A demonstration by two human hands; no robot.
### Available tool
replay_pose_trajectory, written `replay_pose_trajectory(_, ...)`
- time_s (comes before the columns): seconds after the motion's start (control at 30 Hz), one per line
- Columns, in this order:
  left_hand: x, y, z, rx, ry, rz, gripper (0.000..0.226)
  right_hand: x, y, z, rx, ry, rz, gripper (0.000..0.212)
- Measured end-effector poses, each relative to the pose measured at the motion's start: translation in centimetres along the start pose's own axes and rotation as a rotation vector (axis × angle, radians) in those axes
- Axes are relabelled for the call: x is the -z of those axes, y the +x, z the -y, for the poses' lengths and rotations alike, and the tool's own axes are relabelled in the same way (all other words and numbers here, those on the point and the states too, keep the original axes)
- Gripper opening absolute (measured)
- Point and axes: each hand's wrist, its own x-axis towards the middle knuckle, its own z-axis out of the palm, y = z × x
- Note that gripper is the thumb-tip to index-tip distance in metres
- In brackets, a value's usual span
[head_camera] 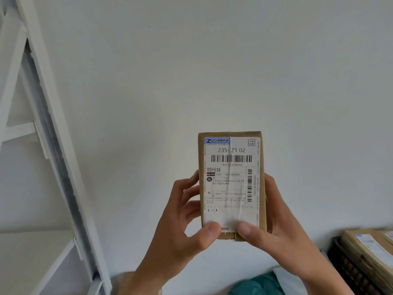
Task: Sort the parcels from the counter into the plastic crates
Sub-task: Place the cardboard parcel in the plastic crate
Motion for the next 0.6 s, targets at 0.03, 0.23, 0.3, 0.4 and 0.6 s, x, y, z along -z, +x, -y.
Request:
replay_pose_trajectory(0.03, 0.0, 0.2, -0.2, -0.010, 0.000, 0.005, 0.065, 0.1, 0.1, 0.2, 0.010, -0.015, -0.003, 0.104)
replay_pose_trajectory(0.23, 0.0, 0.4, -0.2, -0.067, -0.001, 0.012, 0.067, 0.5, 0.1, 0.7, 0.077, -0.094, -0.005, 0.102)
replay_pose_trajectory(0.3, 0.0, 0.3, -0.2, -0.082, 0.002, 0.020, 0.067, 0.4, 0.0, 0.8, 0.095, -0.102, -0.003, 0.103)
replay_pose_trajectory(0.4, 0.2, 0.2, -0.2, -0.106, 0.013, 0.033, 0.067, 0.2, -0.1, 0.8, 0.121, -0.105, -0.002, 0.104)
replay_pose_trajectory(0.6, 0.6, 0.5, 1.4, -0.082, -0.002, 0.019, 0.067, -0.1, 0.6, -0.5, 0.081, -0.125, 0.009, 0.106)
